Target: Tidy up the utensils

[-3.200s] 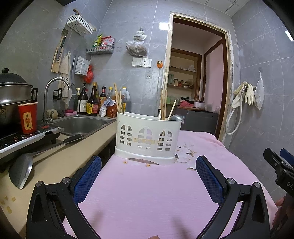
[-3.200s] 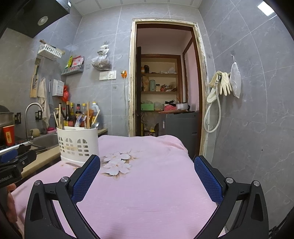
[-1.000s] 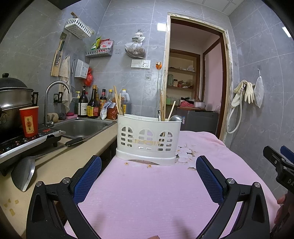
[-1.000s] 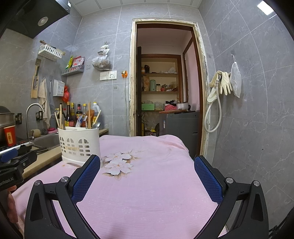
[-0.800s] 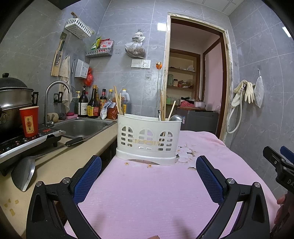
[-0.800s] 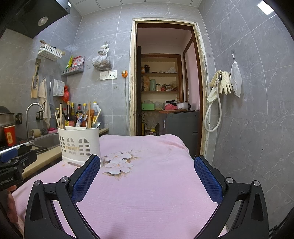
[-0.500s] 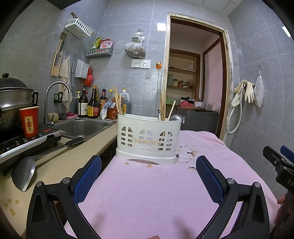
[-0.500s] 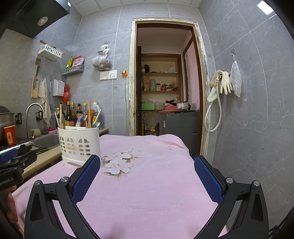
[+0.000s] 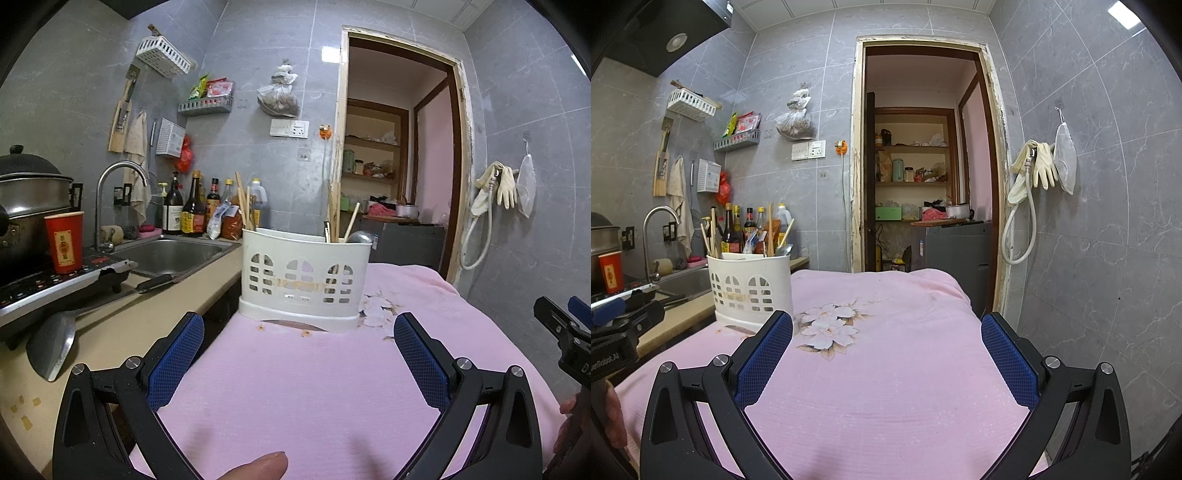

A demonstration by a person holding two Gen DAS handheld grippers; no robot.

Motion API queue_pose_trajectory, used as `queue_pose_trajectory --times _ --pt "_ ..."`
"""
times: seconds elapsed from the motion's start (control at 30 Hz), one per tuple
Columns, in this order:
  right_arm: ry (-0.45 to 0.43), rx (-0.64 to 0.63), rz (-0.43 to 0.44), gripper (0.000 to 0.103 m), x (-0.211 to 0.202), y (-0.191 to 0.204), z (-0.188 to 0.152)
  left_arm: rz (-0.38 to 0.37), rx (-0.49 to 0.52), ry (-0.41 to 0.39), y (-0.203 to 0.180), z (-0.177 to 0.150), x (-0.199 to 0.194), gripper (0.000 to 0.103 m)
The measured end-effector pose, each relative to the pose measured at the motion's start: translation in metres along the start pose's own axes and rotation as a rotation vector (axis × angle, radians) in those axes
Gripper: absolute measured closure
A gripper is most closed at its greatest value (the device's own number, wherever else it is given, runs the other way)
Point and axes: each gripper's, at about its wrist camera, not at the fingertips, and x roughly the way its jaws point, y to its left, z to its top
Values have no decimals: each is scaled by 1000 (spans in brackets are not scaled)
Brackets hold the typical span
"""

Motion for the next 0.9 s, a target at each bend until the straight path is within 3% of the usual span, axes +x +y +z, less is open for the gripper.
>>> queue_pose_trajectory --times 0.9 --pt "6 2 1 0 -1 2 -3 5 55 -3 -3 -6 3 2"
